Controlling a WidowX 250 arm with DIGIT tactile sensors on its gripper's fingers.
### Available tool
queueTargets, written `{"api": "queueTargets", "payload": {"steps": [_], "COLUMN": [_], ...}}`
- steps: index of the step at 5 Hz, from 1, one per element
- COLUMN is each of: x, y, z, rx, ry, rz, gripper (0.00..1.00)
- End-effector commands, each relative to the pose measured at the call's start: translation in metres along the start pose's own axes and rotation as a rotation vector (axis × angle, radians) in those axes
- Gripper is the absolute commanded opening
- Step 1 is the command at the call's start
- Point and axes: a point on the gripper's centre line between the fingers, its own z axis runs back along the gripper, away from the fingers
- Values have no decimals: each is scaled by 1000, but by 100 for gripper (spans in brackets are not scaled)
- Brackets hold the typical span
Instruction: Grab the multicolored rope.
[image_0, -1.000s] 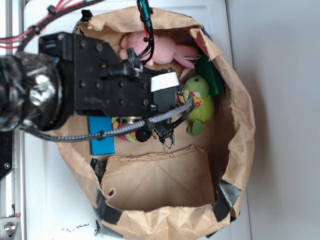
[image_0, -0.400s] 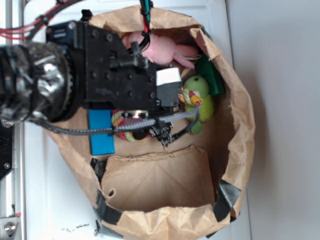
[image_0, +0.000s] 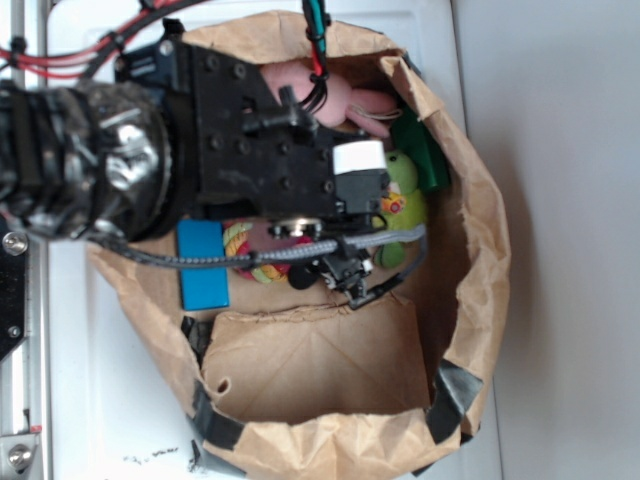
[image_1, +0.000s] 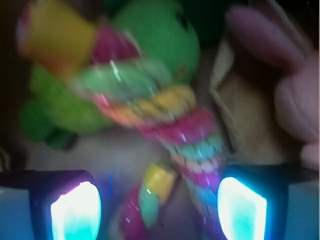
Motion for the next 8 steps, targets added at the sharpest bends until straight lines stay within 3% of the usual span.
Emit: {"api": "queueTargets", "payload": {"steps": [1, 3, 4, 5, 6, 7, 8], "x": [23, 24, 28, 34, 37, 35, 33], "y": [-3, -1, 0, 4, 5, 3, 3], "z": [9, 7, 4, 0, 2, 5, 6], "rx": [-17, 2, 40, 80, 132, 122, 104], "ry": [-64, -47, -72, -127, -240, -264, -253], "rz": [31, 34, 52, 64, 44, 25, 32], "gripper": [100, 100, 100, 100, 100, 100, 11]}}
